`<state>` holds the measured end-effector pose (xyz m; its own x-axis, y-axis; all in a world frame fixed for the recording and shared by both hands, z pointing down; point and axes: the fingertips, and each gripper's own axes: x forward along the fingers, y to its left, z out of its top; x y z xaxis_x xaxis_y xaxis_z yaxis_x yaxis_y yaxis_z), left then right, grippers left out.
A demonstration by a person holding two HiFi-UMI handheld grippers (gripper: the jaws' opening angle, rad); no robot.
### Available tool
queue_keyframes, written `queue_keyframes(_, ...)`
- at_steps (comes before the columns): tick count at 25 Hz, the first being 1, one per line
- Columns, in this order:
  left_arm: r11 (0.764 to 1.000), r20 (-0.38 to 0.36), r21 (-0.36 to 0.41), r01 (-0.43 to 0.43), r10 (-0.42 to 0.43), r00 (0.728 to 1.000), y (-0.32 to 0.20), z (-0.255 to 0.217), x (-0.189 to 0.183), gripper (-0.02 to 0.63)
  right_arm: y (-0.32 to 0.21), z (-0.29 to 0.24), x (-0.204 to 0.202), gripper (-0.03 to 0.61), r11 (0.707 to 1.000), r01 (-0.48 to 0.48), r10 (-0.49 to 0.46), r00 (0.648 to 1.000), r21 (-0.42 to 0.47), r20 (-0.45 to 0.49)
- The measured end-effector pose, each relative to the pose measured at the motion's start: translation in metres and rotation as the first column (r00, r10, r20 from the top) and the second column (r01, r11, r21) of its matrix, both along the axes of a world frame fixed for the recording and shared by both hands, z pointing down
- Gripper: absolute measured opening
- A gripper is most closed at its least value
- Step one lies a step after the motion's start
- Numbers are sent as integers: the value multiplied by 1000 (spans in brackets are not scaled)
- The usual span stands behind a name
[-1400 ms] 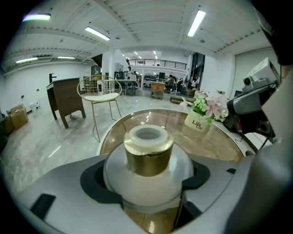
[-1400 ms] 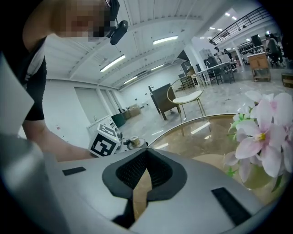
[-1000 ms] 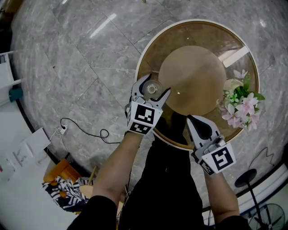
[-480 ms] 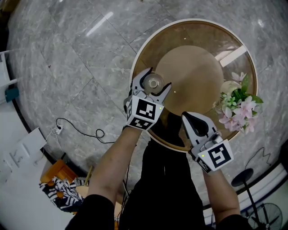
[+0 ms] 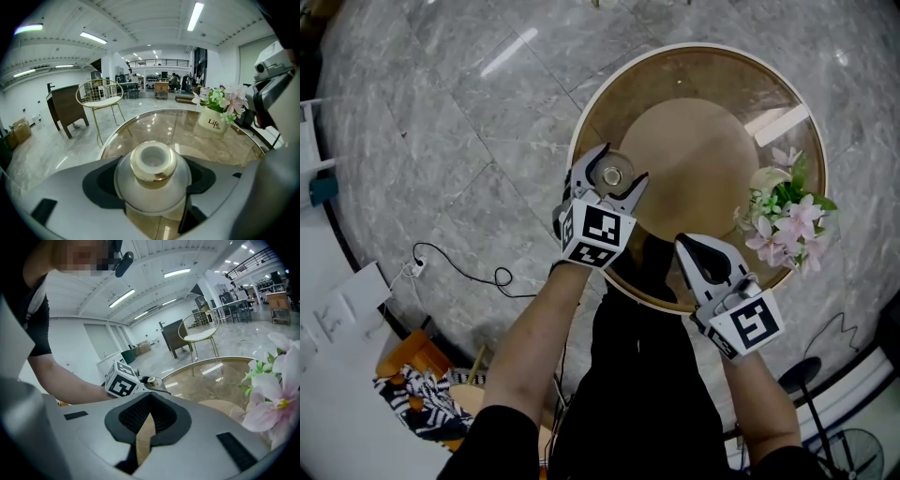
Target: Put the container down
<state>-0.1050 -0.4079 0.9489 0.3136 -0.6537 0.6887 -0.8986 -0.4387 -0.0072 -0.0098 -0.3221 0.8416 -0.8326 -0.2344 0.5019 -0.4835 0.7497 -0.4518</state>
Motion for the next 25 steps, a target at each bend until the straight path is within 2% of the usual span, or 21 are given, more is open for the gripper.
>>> queue_keyframes(4,999,-2,43,26,-26,1000,-4,-29,-1,350,-1,-16,2,14,1000,12,-12,1000,24,11)
queue_keyframes(7,998,-10,59,22,-21,1000,7,-69,0,334,1,-46,3,14,999,18,-19,1000,41,11)
queue_keyframes(12,993,-34,112,45,-42,999,25,-159,-15,228,-14,-114,8,14,992,9,-9,1000,123,0)
queue_keyframes(15,985,-26,165,52,-49,998,38,-217,-25,78,-16,-158,9,14,986,-12,14,1000,164,-10)
queue_keyframes(18,976,-32,207,66,-60,998,51,-271,-36,23,-9,-202,6,15,980,-45,48,999,192,-12)
queue_keyframes(22,981,-140,195,14,13,990,89,-338,-36,20,17,-264,-7,15,974,-78,73,997,213,32)
queue_keyframes(25,981,-157,195,-23,54,986,129,-381,-36,20,49,-303,-13,15,969,-83,73,996,235,50)
